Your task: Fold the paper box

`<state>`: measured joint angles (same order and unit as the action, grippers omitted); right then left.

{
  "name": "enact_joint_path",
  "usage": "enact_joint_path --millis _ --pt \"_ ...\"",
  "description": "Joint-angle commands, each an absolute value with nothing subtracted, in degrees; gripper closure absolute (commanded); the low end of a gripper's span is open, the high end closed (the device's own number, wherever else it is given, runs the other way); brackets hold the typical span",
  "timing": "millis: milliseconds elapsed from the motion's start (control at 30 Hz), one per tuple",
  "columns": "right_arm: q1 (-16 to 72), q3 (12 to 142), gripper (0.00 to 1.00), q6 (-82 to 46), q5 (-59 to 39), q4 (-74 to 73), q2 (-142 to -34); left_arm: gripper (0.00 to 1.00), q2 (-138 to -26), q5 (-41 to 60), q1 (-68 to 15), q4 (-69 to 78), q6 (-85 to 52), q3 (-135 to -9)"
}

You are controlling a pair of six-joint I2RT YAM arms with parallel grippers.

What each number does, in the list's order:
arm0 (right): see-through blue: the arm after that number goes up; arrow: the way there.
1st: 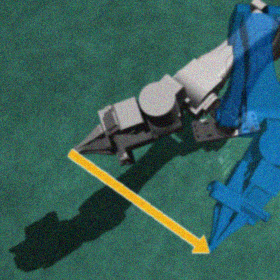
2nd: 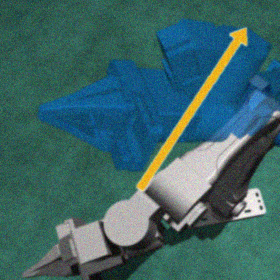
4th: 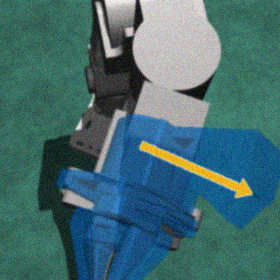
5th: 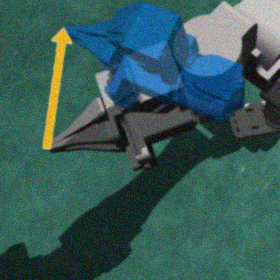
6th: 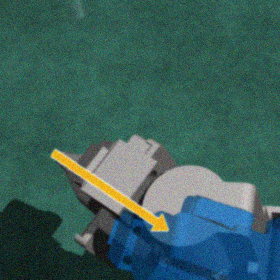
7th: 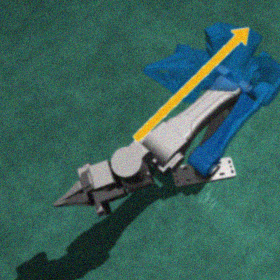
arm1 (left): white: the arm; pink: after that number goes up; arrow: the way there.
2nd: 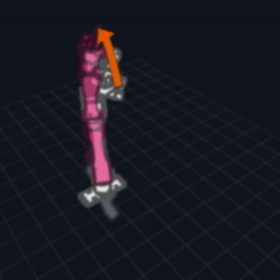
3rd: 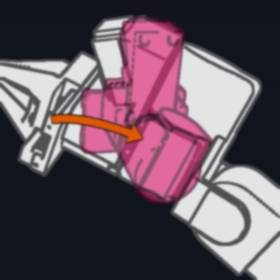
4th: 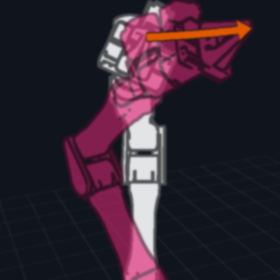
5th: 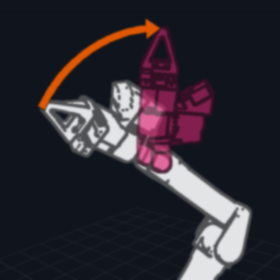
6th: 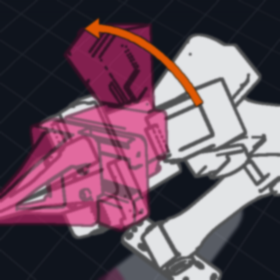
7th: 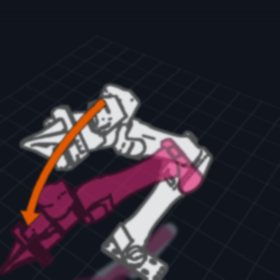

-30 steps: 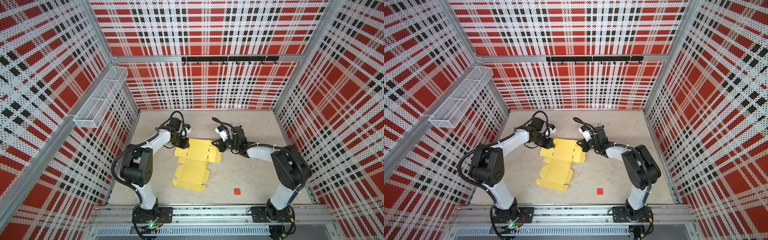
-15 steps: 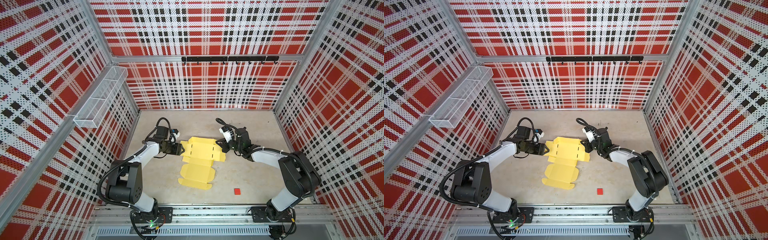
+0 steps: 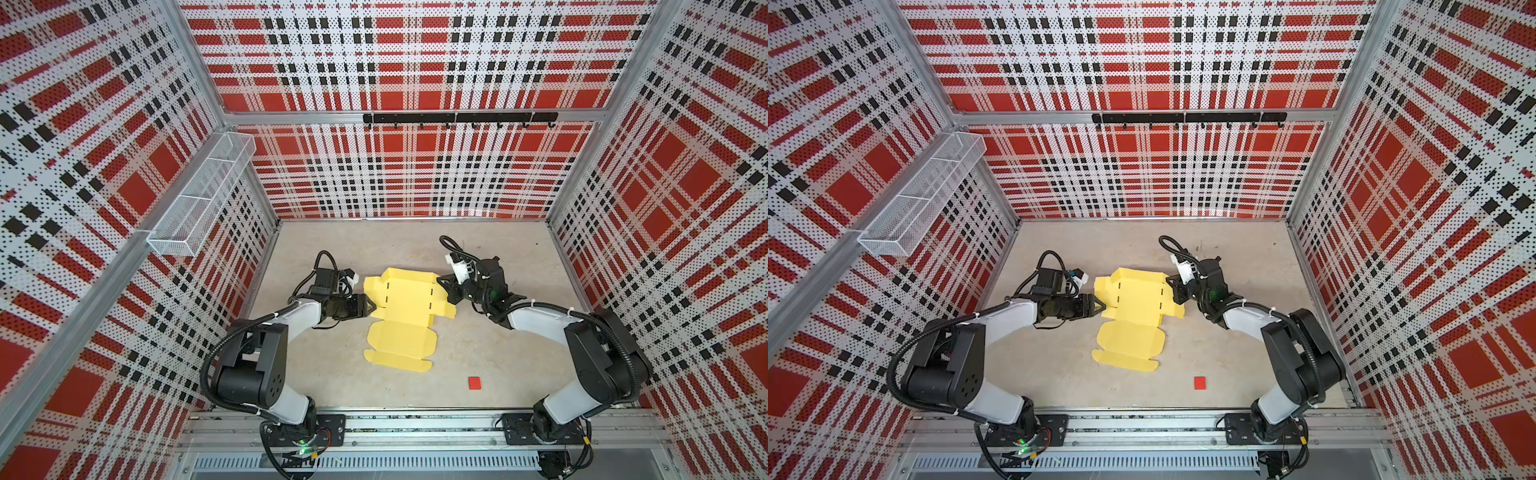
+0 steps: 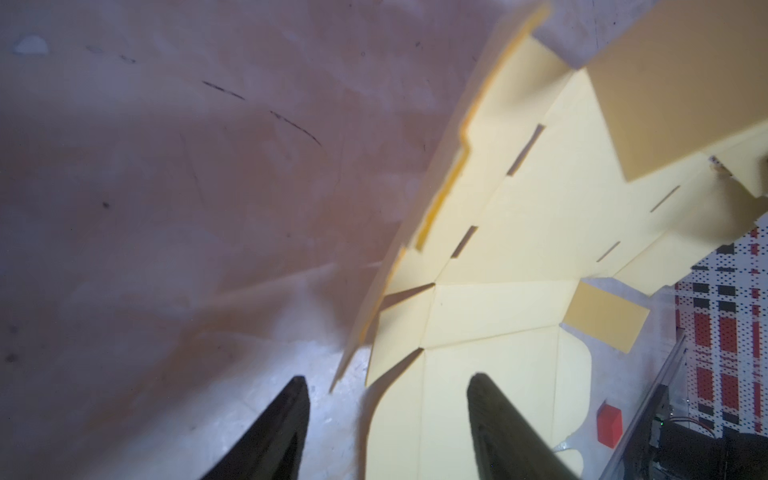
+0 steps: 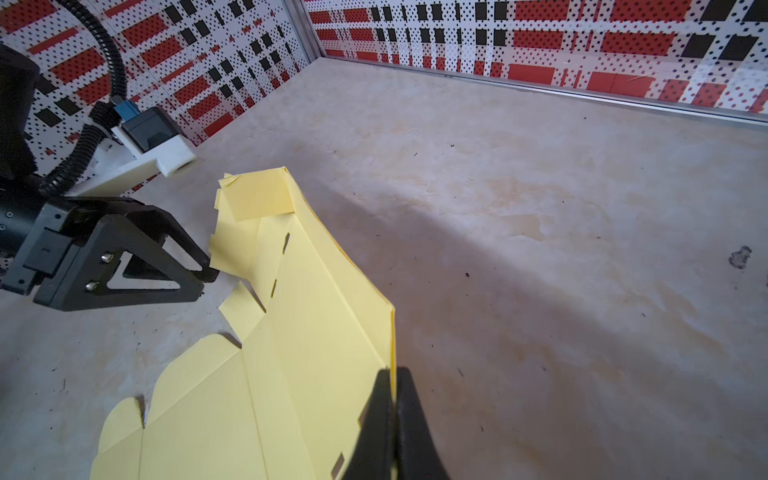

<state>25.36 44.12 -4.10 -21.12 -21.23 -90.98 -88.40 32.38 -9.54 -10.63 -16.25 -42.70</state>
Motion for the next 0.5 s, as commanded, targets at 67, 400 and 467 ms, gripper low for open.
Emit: enact_joint_path --millis 67,400,467 --pt "25.19 43.77 0.97 -4.44 -21.56 -24.41 -90.00 0.38 -91.01 34.18 -10.30 -4.56 -19.86 -44.15" --pt "25.14 43.77 0.97 -4.48 -20.90 -24.50 -90.25 0.49 -94.51 32.21 -12.01 -9.15 -21.62 -45.88" --pt "25.14 43.66 0.97 -4.93 -20.75 -24.76 -90.66 0.52 -95.14 32.37 -12.71 -9.14 -21.66 -46.56"
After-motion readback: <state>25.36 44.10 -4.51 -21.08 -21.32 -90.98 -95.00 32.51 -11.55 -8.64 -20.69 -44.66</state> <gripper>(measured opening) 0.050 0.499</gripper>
